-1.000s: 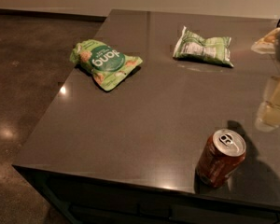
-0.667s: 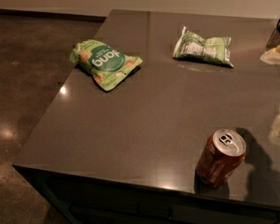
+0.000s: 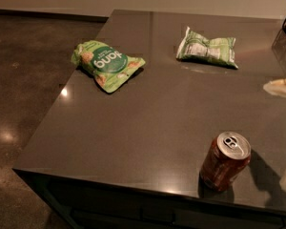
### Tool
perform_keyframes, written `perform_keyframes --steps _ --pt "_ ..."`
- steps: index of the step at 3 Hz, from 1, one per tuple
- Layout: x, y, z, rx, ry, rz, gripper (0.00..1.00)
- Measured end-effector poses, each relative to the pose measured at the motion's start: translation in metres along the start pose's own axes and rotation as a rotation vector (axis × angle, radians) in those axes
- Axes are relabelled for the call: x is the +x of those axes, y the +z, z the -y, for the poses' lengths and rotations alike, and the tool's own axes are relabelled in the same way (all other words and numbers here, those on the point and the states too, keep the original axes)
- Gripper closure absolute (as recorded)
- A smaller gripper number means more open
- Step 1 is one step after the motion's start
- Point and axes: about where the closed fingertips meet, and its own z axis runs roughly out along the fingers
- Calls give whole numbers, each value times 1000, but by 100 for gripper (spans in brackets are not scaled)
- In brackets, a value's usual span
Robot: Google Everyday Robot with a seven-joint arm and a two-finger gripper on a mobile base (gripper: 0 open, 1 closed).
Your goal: Knock coke can over
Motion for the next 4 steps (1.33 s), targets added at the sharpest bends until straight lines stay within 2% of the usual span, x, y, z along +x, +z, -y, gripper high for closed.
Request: perform_keyframes --steps 2,3,4 --pt "-15 45 -21 -20 -22 109 0" --pt "-20 60 -25 -45 -15 125 0" --pt "-27 68 -29 -70 0 143 15"
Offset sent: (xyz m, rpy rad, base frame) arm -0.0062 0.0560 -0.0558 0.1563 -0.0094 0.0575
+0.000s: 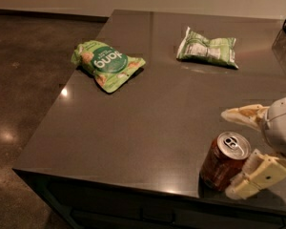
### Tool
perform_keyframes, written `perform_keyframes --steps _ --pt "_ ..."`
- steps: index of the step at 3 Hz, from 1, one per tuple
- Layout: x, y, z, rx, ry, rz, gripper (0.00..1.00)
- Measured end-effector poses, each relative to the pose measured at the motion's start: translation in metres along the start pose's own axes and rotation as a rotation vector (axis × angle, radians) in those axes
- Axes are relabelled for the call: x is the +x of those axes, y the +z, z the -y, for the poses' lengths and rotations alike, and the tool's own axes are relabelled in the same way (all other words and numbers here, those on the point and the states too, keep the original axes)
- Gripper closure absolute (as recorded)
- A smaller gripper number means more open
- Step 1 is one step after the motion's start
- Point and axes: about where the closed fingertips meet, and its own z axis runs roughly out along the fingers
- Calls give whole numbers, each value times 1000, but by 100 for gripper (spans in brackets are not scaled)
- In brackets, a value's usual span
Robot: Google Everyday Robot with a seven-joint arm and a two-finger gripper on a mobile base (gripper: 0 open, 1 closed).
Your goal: Knock coke can over
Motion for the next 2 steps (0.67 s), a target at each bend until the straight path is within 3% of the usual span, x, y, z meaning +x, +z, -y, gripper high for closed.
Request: perform_keyframes --steps 2 --pt "-18 7 -2 -36 45 38 62"
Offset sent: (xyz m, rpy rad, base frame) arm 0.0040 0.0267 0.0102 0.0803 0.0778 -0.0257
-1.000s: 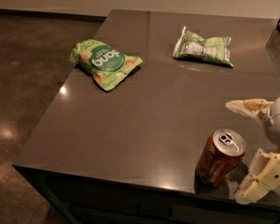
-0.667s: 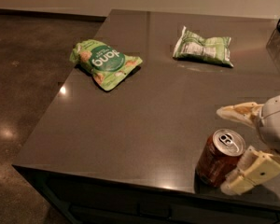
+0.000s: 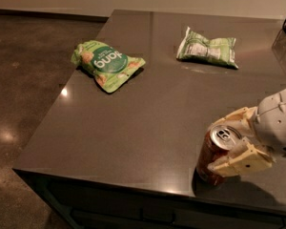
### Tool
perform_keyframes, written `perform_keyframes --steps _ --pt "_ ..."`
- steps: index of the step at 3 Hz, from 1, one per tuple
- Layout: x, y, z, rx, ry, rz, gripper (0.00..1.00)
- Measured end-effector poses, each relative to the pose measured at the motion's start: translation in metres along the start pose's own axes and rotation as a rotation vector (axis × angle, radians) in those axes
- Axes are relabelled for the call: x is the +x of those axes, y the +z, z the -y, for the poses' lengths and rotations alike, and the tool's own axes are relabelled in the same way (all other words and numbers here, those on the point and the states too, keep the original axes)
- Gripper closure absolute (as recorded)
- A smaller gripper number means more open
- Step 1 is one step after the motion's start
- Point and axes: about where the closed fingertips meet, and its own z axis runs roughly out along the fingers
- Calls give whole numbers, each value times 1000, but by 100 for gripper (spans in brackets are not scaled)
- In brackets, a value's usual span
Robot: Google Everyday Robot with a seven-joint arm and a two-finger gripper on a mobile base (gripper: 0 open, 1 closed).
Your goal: Knock coke can over
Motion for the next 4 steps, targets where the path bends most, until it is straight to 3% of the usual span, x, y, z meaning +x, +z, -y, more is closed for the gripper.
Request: perform_keyframes --steps 1,2,4 --pt "-14 -5 14 -1 17 -59 85" --pt "-26 -7 44 10 39 -204 100" --pt "-27 10 96 23 49 -539 100"
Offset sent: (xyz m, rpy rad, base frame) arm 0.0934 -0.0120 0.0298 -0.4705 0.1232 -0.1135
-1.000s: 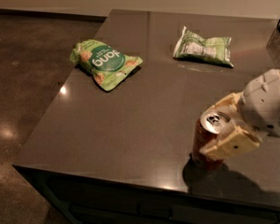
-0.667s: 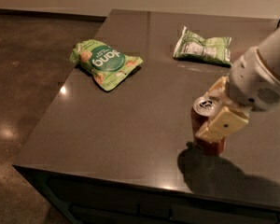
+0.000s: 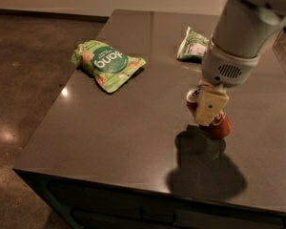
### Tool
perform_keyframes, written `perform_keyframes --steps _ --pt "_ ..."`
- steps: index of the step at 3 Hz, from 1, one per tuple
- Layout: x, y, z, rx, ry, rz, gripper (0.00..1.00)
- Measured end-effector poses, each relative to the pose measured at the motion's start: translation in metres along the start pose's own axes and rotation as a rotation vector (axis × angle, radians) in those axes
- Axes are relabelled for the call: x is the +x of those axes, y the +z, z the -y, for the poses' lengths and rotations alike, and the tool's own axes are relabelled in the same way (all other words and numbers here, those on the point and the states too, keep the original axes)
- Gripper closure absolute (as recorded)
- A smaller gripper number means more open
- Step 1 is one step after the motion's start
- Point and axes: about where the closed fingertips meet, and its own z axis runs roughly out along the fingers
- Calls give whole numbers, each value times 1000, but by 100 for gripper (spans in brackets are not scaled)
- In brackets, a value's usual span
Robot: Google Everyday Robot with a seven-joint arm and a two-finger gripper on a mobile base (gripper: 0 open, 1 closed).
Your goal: Knock coke can over
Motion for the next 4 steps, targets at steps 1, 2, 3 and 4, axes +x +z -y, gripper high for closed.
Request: perform_keyframes --steps 1,2,3,4 --pt "2 12 21 18 -4 -132 85" --pt "0 21 34 42 -17 -227 62" --pt "-1 29 44 56 -21 -281 38" --pt "-6 29 49 79 -24 -259 16"
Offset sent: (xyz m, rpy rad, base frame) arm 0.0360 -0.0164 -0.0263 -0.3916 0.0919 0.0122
